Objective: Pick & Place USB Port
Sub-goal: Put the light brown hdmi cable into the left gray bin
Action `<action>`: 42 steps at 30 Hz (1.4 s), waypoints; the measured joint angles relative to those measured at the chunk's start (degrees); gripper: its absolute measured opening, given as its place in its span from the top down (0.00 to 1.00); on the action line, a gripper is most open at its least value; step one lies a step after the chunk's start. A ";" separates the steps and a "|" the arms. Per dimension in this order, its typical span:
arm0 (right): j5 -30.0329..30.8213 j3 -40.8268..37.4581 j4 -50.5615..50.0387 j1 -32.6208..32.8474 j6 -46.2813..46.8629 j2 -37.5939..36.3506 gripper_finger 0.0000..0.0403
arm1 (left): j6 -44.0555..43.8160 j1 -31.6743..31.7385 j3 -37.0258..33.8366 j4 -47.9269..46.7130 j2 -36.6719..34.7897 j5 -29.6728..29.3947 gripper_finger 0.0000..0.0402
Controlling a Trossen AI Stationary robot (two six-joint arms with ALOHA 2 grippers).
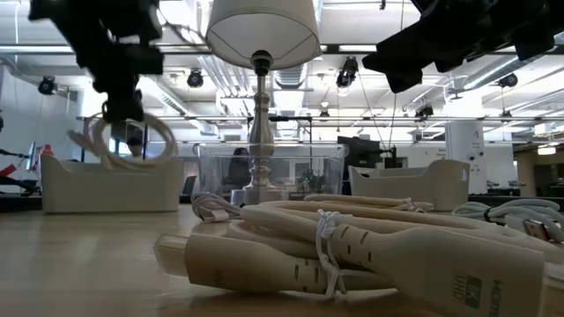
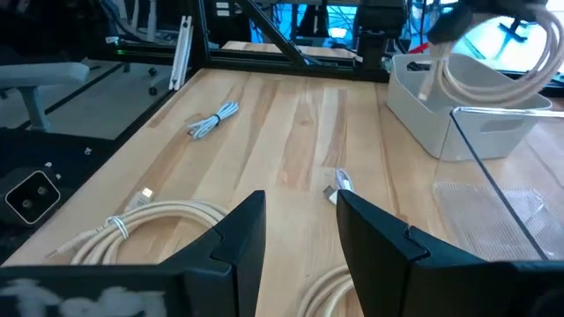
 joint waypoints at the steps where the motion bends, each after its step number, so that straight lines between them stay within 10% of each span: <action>1: 0.00 0.00 0.00 0.00 -0.01 0.01 0.67 | 1.47 0.90 -0.29 2.38 0.09 0.63 0.87; 17: 0.02 -0.04 0.02 0.00 -0.42 0.02 0.67 | 9.53 3.97 -4.49 13.54 2.17 3.08 0.85; 42: 0.02 -0.04 0.28 0.00 -1.06 0.02 0.67 | 7.32 6.22 -0.42 9.30 5.45 5.81 0.45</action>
